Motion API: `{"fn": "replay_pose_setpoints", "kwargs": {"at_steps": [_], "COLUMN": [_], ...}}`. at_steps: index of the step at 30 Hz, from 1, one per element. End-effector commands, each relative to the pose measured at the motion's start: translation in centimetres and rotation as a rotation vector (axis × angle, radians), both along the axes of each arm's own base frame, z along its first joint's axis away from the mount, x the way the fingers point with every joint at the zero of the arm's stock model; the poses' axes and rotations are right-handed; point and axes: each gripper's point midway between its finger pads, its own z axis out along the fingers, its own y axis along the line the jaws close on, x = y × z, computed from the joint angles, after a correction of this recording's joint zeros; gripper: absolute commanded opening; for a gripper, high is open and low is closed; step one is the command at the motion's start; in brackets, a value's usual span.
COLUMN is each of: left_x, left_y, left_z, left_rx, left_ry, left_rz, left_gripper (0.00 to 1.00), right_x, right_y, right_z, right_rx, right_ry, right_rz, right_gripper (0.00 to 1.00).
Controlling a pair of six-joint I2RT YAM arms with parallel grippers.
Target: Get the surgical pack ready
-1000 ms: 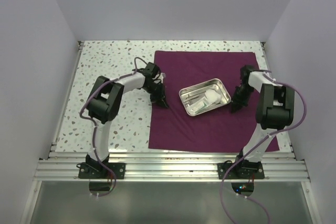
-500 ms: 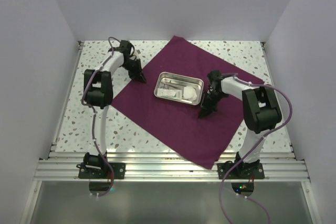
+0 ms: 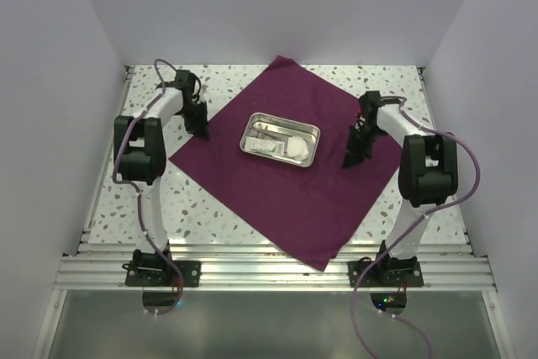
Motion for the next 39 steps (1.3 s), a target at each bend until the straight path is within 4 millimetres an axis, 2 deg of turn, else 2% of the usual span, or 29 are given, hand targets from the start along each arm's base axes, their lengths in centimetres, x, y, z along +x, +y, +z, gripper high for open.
{"fn": "replay_pose_setpoints", "kwargs": {"at_steps": [1,2,4,5,7,8,10,14,15,16,18,19,21,24,25,26,30,31,33,35,36,37,39], "left_x": [-1.3,-2.6,-4.0,-4.7,-5.3,-5.2,-4.8,-2.2,-1.8,-1.2,0.0,0.3,1.1,0.5,-0.7,-0.9,-3.5,-4.2,-4.3,-4.1,-4.0,-3.6,-2.6], "left_y": [-0.4,-0.8,-1.2,-1.1,-1.0,-0.6,0.7,2.5,2.6,3.9,5.3,5.7,6.2,5.5,5.3,5.2,5.2,5.2,5.3,5.3,5.4,5.4,5.8], "left_z": [3.1,2.5,1.5,0.3,-0.8,-2.1,-3.1,-4.7,-4.9,-5.1,-5.2,-5.2,-4.8,-4.4,-4.5,-4.5,-5.0,-4.5,-3.8,-2.0,-1.3,0.3,2.1], "left_rx": [-0.04,-0.061,-0.081,-0.08,-0.099,-0.085,-0.068,-0.056,-0.054,-0.051,-0.041,-0.043,-0.048,-0.088,-0.096,-0.103,-0.098,-0.092,-0.084,-0.082,-0.081,-0.077,-0.067], "left_ry": [-0.089,-0.081,-0.046,-0.007,0.036,0.06,0.084,0.086,0.085,0.085,0.075,0.072,0.05,0.049,0.065,0.052,0.076,0.072,0.047,-0.003,-0.023,-0.065,-0.137], "left_rz": [-0.01,-0.014,-0.013,-0.006,0.003,0.01,0.041,0.072,0.071,0.101,0.128,0.137,0.142,0.124,0.133,0.134,0.135,0.132,0.131,0.127,0.132,0.141,0.151], "left_gripper": [0.0,0.0,0.0,0.0,0.0,0.0,0.0,0.0,0.0,0.0,0.0,0.0,0.0,0.0,0.0,0.0,0.0,0.0,0.0,0.0,0.0,0.08,0.16], "right_x": [-0.9,-1.0,-1.3,-1.5,-2.4,-2.8,-3.5,-3.8,-3.8,-3.2,-2.8,-1.7,-1.2,0.0,0.5,0.8,2.1,3.2,4.0,5.1,5.5,6.0,6.6], "right_y": [-0.8,-0.9,-0.6,-0.2,0.8,1.9,3.6,7.1,7.4,7.8,8.1,8.2,6.6,4.6,3.7,3.1,0.7,0.1,-0.2,-0.5,-0.4,-0.2,0.3], "right_z": [-1.9,-2.3,-3.4,-3.7,-4.5,-4.7,-5.2,-5.2,-5.5,-5.0,-5.0,-4.5,-4.6,-4.3,-4.1,-4.1,-4.5,-3.8,-2.9,-1.1,0.1,1.1,3.1], "right_rx": [-0.05,-0.054,-0.045,-0.039,-0.018,-0.008,0.043,0.103,0.098,0.097,0.101,0.098,0.028,-0.013,-0.029,-0.046,-0.122,-0.163,-0.184,-0.205,-0.206,-0.205,-0.186], "right_ry": [0.064,0.072,0.088,0.09,0.105,0.105,0.118,0.122,0.13,0.124,0.13,0.103,0.11,0.088,0.083,0.075,0.074,0.048,0.02,-0.022,-0.054,-0.088,-0.142], "right_rz": [0.109,0.111,0.104,0.106,0.103,0.122,0.1,0.092,0.105,0.115,0.122,0.127,0.129,0.119,0.11,0.125,0.165,0.183,0.212,0.213,0.211,0.209,0.183], "right_gripper": [0.1,0.1,0.1,0.1,0.09,0.09,0.1,0.1,0.1,0.1,0.11,0.11,0.11,0.13,0.14,0.17,0.21,0.24,0.33,0.39,0.46,0.65,0.89]}}
